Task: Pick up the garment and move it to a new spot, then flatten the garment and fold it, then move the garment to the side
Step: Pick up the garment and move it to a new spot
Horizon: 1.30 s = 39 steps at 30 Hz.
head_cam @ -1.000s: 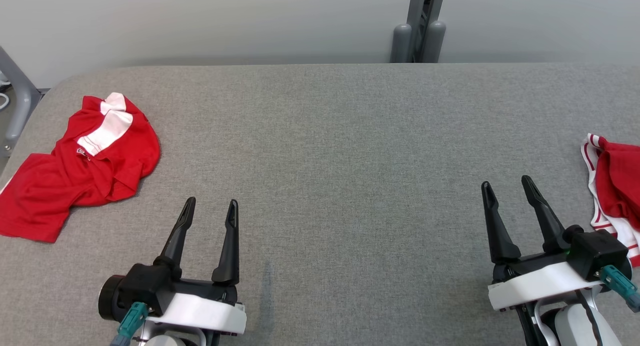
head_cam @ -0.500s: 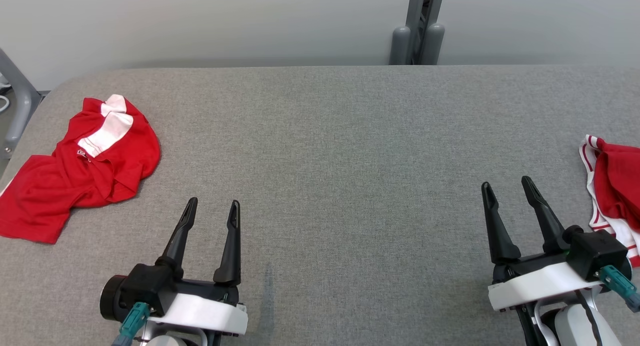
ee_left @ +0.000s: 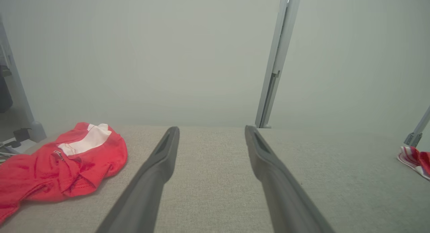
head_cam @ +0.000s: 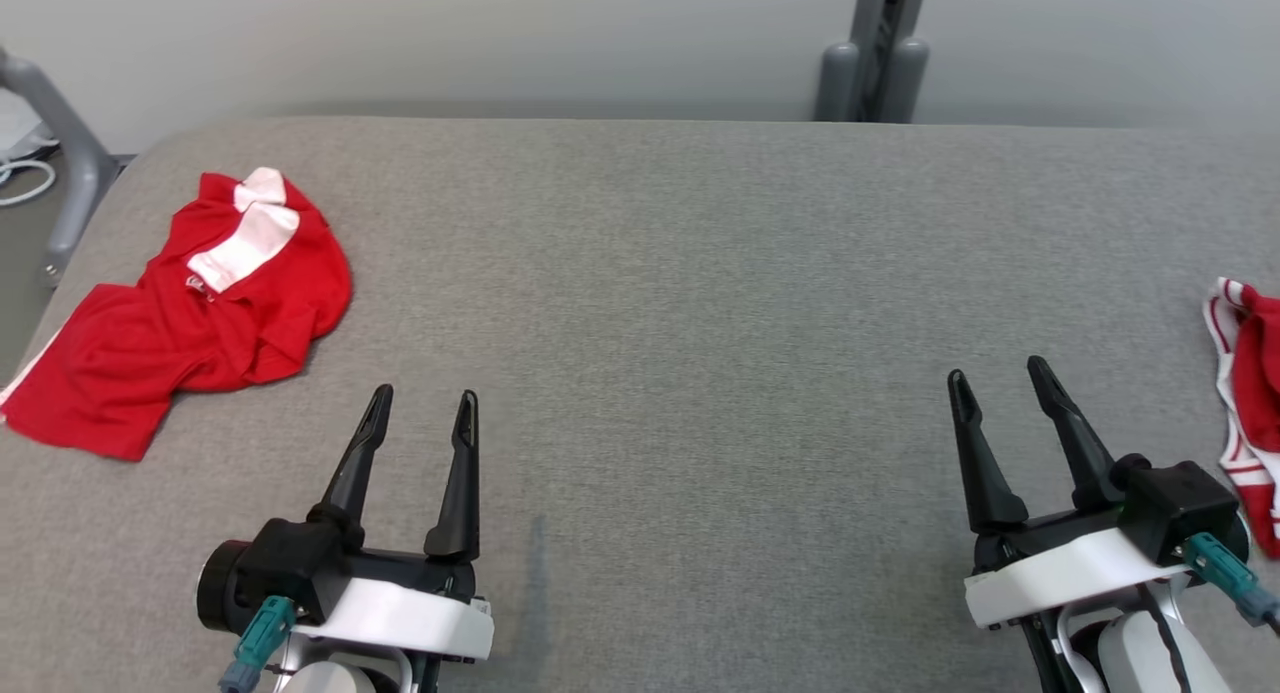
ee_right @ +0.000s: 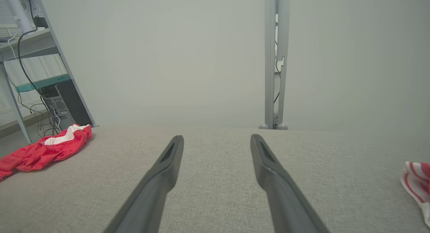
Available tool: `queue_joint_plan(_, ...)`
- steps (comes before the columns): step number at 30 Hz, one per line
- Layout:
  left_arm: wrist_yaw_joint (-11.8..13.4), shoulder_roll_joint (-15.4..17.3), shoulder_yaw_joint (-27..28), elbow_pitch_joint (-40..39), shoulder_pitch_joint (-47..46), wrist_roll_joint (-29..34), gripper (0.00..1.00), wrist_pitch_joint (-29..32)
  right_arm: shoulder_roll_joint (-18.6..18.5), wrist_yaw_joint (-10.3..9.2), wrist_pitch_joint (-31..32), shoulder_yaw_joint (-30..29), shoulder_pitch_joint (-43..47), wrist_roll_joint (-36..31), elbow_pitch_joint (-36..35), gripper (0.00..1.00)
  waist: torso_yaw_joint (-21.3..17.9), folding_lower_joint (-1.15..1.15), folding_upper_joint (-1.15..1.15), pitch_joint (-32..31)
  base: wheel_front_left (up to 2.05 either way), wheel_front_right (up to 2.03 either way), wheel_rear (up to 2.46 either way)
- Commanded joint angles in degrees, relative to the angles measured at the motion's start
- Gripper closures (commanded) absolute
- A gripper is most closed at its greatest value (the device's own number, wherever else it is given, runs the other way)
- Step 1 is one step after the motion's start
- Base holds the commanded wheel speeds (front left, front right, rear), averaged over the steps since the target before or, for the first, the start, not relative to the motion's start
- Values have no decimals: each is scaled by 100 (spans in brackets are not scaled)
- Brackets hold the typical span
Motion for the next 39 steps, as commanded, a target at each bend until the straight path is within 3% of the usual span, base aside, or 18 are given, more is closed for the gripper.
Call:
queue_joint_plan(1, 24, 21, 46, 6, -69, -18, 0, -10, -42, -2, -26, 49, -34, -18, -11, 0, 118, 0, 0, 33, 0, 0, 0)
queue_joint_plan(18, 53, 21, 203, 34, 201, -30, 0, -10, -157, -2, -26, 453, 45, 132, 199, 0, 1553, 0, 0, -204, 0, 0, 0)
queue_joint_plan(30, 43, 20, 267, 30, 335, 36, 0, -11, -99, -2, -26, 573, 108, 189, 272, 0, 2037, 0, 0, -380, 0, 0, 0)
queue_joint_plan(39, 39, 20, 365, 47, 419, 60, 0, -10, -43, -2, -26, 610, 121, 238, 337, 0, 2081, 0, 0, -511, 0, 0, 0)
